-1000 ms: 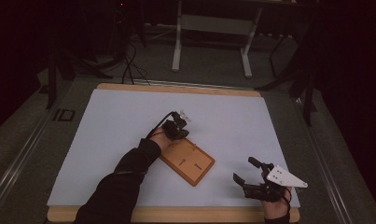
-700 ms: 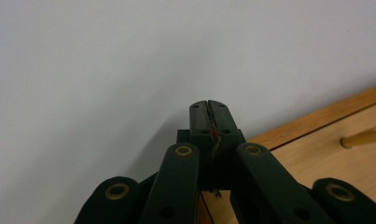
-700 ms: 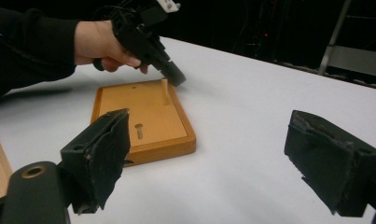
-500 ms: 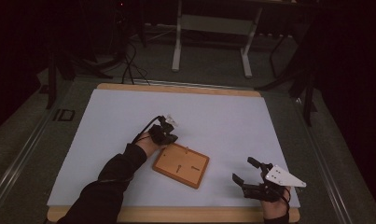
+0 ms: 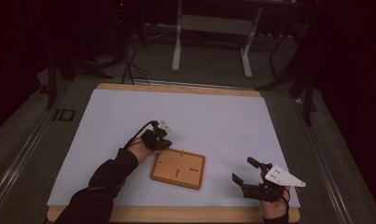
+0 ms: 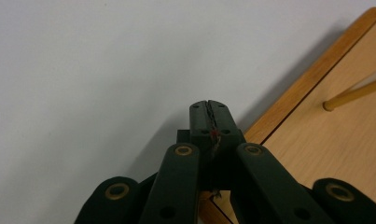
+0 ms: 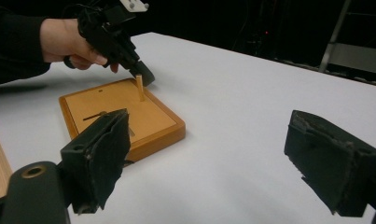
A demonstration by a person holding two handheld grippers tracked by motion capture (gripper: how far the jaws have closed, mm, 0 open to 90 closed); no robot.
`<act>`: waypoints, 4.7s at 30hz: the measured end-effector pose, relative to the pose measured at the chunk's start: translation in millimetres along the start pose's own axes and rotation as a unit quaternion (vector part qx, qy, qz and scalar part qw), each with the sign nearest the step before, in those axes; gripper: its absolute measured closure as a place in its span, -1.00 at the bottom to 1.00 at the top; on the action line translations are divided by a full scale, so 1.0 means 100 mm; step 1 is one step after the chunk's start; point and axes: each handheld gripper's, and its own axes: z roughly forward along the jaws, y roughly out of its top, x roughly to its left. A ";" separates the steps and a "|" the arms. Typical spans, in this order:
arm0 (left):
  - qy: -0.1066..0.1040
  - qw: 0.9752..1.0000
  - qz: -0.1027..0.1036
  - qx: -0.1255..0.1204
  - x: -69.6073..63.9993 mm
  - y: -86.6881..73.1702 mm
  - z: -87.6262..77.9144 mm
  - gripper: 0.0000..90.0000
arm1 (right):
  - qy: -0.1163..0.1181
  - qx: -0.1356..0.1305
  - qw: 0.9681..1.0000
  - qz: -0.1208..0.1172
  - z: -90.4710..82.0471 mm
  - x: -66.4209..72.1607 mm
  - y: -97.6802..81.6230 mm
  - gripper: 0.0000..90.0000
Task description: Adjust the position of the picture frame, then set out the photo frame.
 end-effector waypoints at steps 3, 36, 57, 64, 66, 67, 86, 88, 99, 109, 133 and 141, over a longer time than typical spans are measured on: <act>0.003 1.000 0.000 -0.001 -0.02 -0.03 -0.02 1.00 | 0.000 0.001 1.000 -0.001 0.00 0.00 0.00 -0.69; -0.008 0.998 -0.022 -0.057 -0.08 -0.27 -0.35 0.91 | 0.000 0.008 1.000 -0.005 0.04 0.03 0.00 -0.69; -0.075 0.988 -0.021 -0.136 -0.27 -0.35 -0.71 0.37 | -0.002 0.012 1.000 -0.019 0.08 0.09 0.03 -0.68; -0.080 0.987 0.007 -0.139 -0.39 -0.39 -0.70 0.37 | -0.001 0.009 1.000 -0.025 0.07 0.11 0.04 -0.68; -0.091 0.985 0.013 -0.145 -0.43 -0.41 -0.69 0.32 | 0.000 0.006 1.000 -0.028 0.06 0.12 0.06 -0.64; -0.088 0.985 0.015 -0.147 -0.45 -0.41 -0.69 0.31 | 0.001 0.004 1.000 -0.028 0.05 0.12 0.06 -0.64; -0.069 0.987 0.032 -0.139 -0.58 -0.32 -0.38 0.24 | -0.001 0.013 0.998 -0.061 0.10 0.17 0.09 -0.70; -0.065 0.988 0.035 -0.138 -0.57 -0.29 -0.33 0.26 | 0.006 0.018 0.998 -0.055 0.11 0.18 0.08 -0.70; -0.056 0.988 0.043 -0.140 -0.52 -0.22 -0.17 0.58 | 0.033 0.014 0.999 -0.030 0.14 0.22 0.08 -0.77; -0.055 0.987 0.051 -0.143 -0.53 -0.21 -0.13 0.84 | 0.063 0.034 0.996 -0.047 0.20 0.29 0.07 -0.75; -0.161 0.981 0.004 -0.107 -0.20 -0.07 -0.07 0.86 | 0.052 0.162 0.935 -0.312 0.49 0.98 -0.02 -0.42; -0.169 0.981 0.000 -0.098 -0.16 -0.04 -0.06 0.86 | 0.012 0.142 0.877 -0.459 0.62 1.10 -0.11 -0.16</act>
